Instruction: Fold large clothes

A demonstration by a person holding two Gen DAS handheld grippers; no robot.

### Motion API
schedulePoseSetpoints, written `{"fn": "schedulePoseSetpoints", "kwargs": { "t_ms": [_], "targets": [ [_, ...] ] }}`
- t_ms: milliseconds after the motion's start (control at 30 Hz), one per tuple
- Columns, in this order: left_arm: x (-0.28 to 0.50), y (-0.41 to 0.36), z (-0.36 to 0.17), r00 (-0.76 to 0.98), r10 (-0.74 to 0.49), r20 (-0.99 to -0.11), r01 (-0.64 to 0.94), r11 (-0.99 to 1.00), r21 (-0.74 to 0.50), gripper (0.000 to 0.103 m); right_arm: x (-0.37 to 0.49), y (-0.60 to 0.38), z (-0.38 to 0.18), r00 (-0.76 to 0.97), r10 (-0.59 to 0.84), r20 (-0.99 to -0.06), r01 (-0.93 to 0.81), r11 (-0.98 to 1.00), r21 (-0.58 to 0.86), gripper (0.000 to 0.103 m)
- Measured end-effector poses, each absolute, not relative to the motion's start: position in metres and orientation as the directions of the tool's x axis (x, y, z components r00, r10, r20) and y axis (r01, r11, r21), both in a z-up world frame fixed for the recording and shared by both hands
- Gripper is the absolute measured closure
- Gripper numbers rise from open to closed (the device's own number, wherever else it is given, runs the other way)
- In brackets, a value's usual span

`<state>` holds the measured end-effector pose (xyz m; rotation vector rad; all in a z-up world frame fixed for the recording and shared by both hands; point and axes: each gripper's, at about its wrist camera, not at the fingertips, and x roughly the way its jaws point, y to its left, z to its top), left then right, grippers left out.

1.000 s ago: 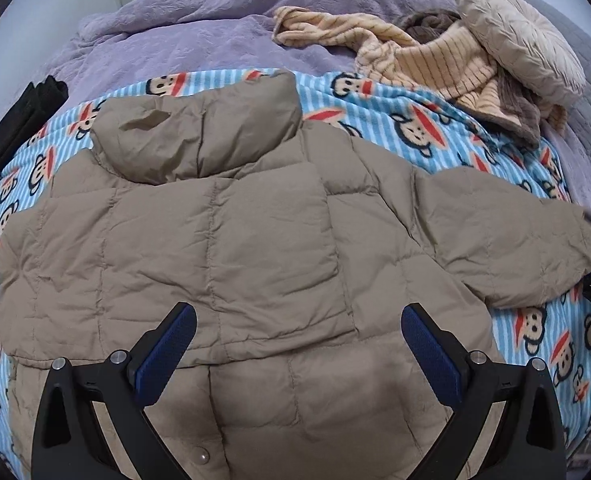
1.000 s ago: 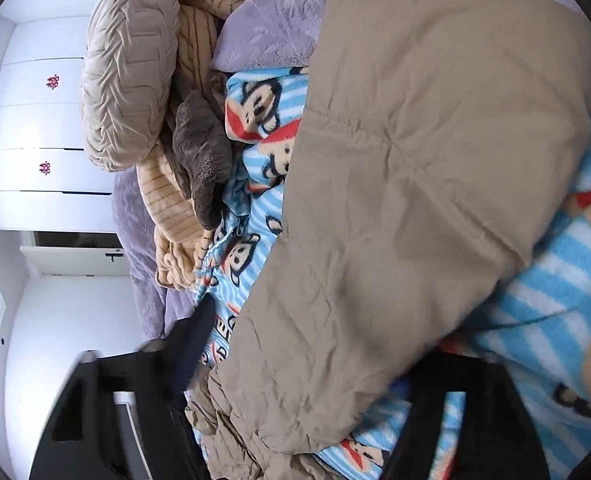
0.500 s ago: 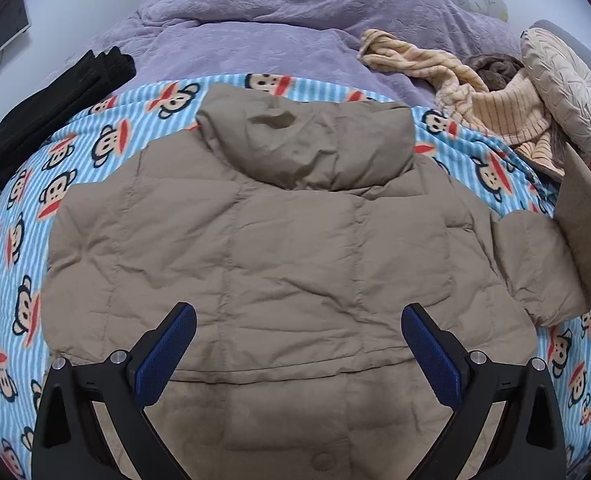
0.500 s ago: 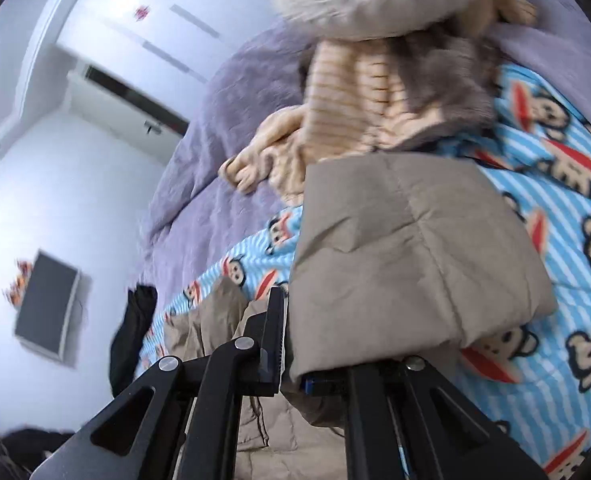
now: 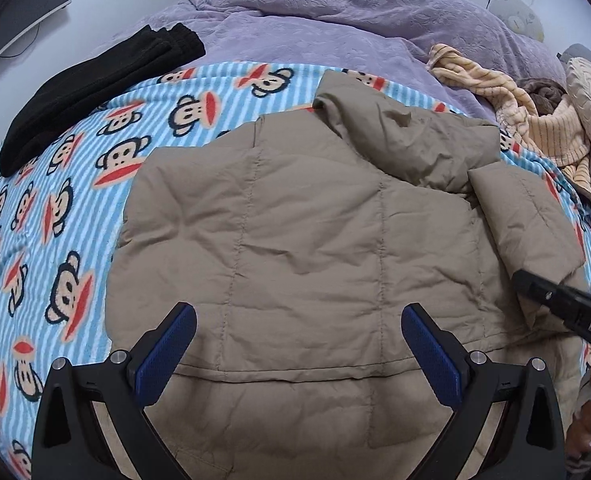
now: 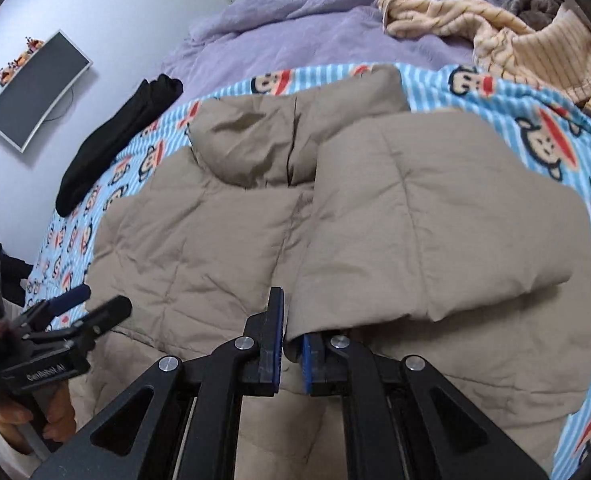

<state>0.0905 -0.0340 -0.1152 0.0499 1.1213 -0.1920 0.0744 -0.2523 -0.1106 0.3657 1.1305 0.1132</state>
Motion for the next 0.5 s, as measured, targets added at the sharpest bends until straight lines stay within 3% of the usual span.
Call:
{"fn": "schedulePoseSetpoints", "kwargs": {
  "t_ms": [167, 233, 267, 300, 333, 433, 500],
  "targets": [
    [0.093, -0.039, -0.122, 0.418, -0.143, -0.897, 0.193, 0.979, -0.066, 0.0, 0.066, -0.264, -0.129, 0.373, 0.282, -0.884, 0.176, 0.914, 0.365, 0.094],
    [0.094, -0.041, -0.122, 0.416, -0.155, -0.896, 0.201, 0.977, -0.076, 0.0, 0.061, -0.273, -0.121, 0.374, 0.297, -0.879, 0.209, 0.896, 0.391, 0.086],
    [0.095, -0.043, -0.122, 0.41, -0.167, -0.897, 0.208, 0.974, -0.087, 0.0, 0.056, -0.279, -0.115, 0.387, 0.289, -0.875, 0.228, 0.89, 0.395, 0.061],
    [0.096, -0.043, -0.123, 0.4, -0.182, -0.898, 0.215, 0.971, -0.101, 0.0, 0.049, -0.288, -0.107, 0.414, 0.279, -0.867, 0.258, 0.877, 0.405, 0.028],
    [0.098, -0.044, -0.123, 0.39, -0.192, -0.901, 0.221, 0.969, -0.111, 0.0, 0.044, -0.296, -0.101, 0.447, 0.27, -0.853, 0.285, 0.861, 0.422, 0.021],
    [0.101, -0.041, -0.122, 0.391, -0.2, -0.899, 0.221, 0.968, -0.119, 0.0, 0.029, -0.335, -0.091, 0.539, 0.242, -0.807, 0.412, 0.76, 0.503, 0.02],
    [0.105, -0.035, -0.12, 0.389, -0.217, -0.895, 0.216, 0.966, -0.14, 0.0, 0.025, -0.361, -0.097, 0.578, 0.233, -0.782, 0.499, 0.657, 0.565, 0.028]
  ]
}}
